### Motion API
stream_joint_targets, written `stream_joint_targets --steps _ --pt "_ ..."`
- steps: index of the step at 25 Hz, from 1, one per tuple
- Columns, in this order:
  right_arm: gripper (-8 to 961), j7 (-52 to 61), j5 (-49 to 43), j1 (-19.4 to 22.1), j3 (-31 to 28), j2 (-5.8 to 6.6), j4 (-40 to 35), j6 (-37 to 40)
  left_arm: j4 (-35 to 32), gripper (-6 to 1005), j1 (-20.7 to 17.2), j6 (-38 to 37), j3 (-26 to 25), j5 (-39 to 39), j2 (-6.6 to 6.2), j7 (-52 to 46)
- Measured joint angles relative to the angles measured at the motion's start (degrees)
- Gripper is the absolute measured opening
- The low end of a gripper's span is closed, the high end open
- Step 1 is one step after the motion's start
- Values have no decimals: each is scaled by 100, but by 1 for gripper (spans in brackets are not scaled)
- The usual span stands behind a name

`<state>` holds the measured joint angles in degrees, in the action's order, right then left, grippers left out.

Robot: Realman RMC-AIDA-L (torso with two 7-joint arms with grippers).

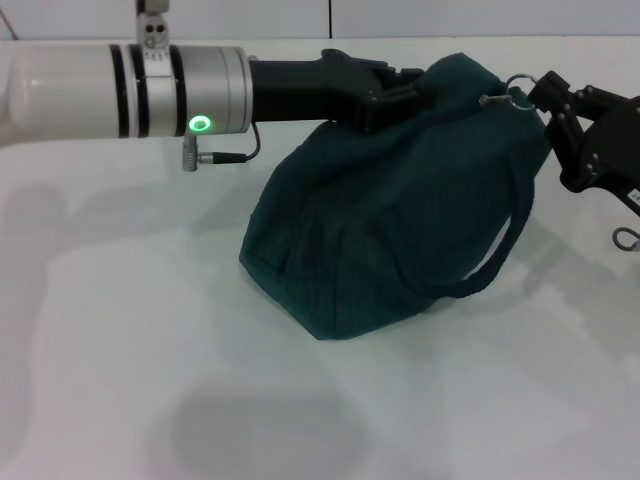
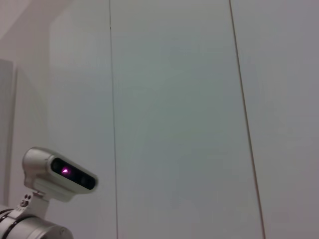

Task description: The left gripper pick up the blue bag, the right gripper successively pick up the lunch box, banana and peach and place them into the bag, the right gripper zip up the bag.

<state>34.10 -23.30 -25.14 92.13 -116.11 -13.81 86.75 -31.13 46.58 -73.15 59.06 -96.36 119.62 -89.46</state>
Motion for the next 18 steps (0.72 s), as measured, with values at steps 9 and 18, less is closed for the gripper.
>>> stream_joint_targets --steps 9,18 --pt "11 55 94 -21 -21 -3 19 8 2 133 -280 -187 0 298 0 399" --pt "10 253 361 13 -20 -6 43 -41 4 47 -358 -395 227 255 -14 766"
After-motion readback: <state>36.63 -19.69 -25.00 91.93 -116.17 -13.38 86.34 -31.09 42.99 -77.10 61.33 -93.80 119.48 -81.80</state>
